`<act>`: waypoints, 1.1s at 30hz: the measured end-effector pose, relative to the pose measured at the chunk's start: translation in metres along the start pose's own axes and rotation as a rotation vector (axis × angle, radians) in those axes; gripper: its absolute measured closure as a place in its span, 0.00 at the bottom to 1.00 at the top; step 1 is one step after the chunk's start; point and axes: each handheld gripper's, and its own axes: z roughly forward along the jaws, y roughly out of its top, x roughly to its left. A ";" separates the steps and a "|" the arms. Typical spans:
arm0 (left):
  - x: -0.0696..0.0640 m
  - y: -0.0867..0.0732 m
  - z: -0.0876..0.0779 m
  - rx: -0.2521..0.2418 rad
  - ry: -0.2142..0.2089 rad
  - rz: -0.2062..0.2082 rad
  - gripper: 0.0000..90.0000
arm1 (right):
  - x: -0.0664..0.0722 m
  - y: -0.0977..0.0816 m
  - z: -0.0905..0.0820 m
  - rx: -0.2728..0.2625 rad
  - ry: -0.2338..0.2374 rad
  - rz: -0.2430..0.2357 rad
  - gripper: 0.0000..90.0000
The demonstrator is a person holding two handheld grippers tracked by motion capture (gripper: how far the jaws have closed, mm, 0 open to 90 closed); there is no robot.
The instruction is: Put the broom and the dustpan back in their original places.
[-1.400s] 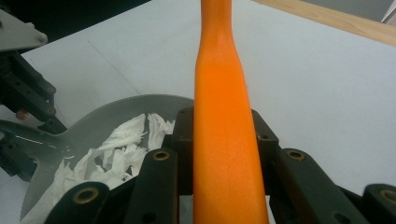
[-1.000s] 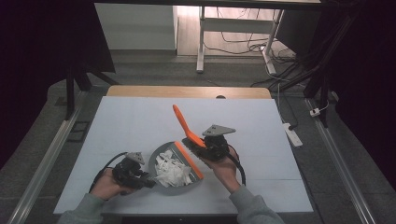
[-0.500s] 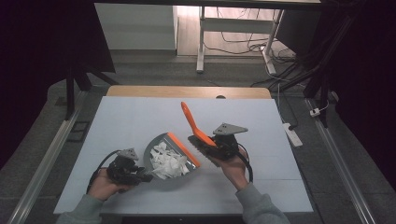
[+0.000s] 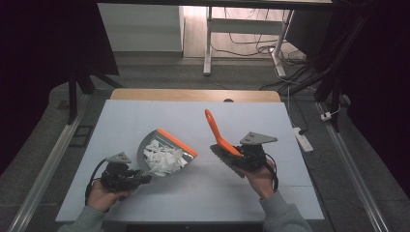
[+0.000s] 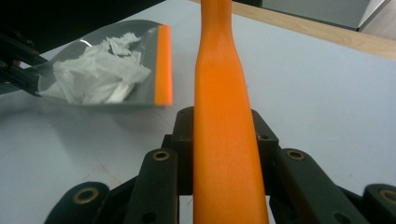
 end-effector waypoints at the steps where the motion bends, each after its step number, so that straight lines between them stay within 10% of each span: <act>1: 0.001 -0.002 -0.001 -0.012 0.007 -0.017 0.68 | -0.002 -0.001 -0.003 0.002 0.000 0.006 0.78; 33: 0.013 -0.040 -0.018 -0.128 0.227 -0.310 0.68 | -0.023 -0.056 -0.026 0.113 0.065 0.166 0.78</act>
